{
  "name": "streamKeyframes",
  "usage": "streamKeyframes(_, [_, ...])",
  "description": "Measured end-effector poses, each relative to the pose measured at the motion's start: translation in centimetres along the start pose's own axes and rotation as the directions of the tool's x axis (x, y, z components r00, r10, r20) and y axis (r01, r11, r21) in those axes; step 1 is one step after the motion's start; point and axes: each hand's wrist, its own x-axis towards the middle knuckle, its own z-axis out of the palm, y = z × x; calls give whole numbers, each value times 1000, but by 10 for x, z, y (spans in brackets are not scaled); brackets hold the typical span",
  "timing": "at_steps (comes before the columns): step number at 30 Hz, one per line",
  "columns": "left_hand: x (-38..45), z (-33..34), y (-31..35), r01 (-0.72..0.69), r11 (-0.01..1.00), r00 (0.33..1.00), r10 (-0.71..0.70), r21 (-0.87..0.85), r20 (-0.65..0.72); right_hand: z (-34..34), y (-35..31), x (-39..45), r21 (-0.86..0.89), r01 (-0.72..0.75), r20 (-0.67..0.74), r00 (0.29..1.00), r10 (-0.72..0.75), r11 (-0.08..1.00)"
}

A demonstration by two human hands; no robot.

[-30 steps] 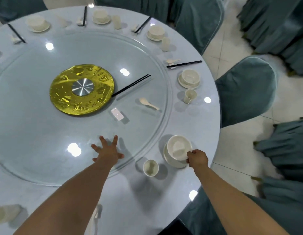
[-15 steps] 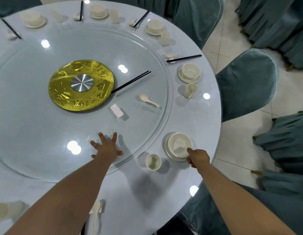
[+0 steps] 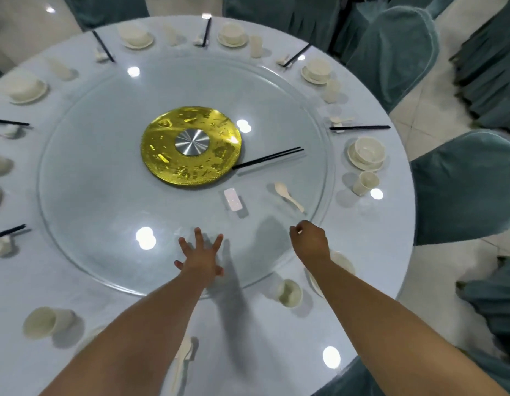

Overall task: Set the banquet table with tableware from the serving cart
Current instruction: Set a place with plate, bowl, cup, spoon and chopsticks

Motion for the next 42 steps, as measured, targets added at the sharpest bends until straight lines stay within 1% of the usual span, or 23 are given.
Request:
streamKeyframes(5, [7, 1, -20, -22, 998, 999, 24, -51, 37, 48, -68, 17, -38, 170, 136, 977, -163, 985])
streamKeyframes(8, [7, 2, -31, -27, 999, 999, 28, -36, 32, 74, -101, 27, -76, 218, 203, 959, -198, 973])
streamKeyframes(12, [5, -2, -43, -47, 999, 998, 46, 12, 48, 104, -132, 34, -94, 239, 221, 952, -214, 966])
streamKeyframes(14, [6, -5, -50, -39, 999, 998, 37, 30, 58, 119, -143, 38, -156, 236, 238, 952, -195, 959])
streamKeyframes(16, [6, -6, -54, -39, 998, 997, 36, 44, 65, 128, -148, 40, -199, 236, 231, 955, -188, 951])
streamKeyframes(19, [7, -5, -58, -42, 998, 997, 38, 49, 69, 135, -148, 41, -208, 260, 214, 953, -215, 943])
streamKeyframes(21, [8, -3, -59, -44, 998, 997, 40, 49, 72, 132, -144, 40, -219, 283, 228, 945, -233, 934])
streamKeyframes(23, [9, 1, -59, -48, 997, 997, 44, 56, 62, 124, -136, 40, -208, 305, 231, 938, -256, 929])
streamKeyframes(27, [8, 1, -61, -56, 995, 998, 52, 77, 47, 90, -108, 42, -208, 333, 195, 935, -295, 920])
streamKeyframes(29, [5, -6, -62, -71, 995, 997, 68, 63, 38, 62, -88, 44, -214, 317, 162, 944, -286, 924])
streamKeyframes(31, [-4, -15, -59, -63, 996, 998, 62, 55, 27, 28, -65, 45, -180, 270, 142, 959, -247, 946])
streamKeyframes(33, [-6, -18, -56, -47, 994, 999, 47, 101, 7, -2, -41, 48, -179, 244, 131, 966, -223, 953])
streamKeyframes(35, [-3, -18, -52, -40, 980, 999, 41, 195, -1, -26, -17, 52, -212, 235, 131, 969, -210, 949])
streamKeyframes(36, [-1, -20, -44, -37, 978, 999, 40, 207, -7, -43, 0, 52, -234, 212, 124, 974, -187, 949])
streamKeyframes(40, [13, -35, -2, 53, 998, 990, -50, 21, -131, -82, 63, 59, -300, 132, 100, 989, -107, 945])
streamKeyframes(42, [21, -35, 30, 97, 993, 982, -106, -65, -158, -91, 90, 62, -329, 83, 110, 993, -49, 941])
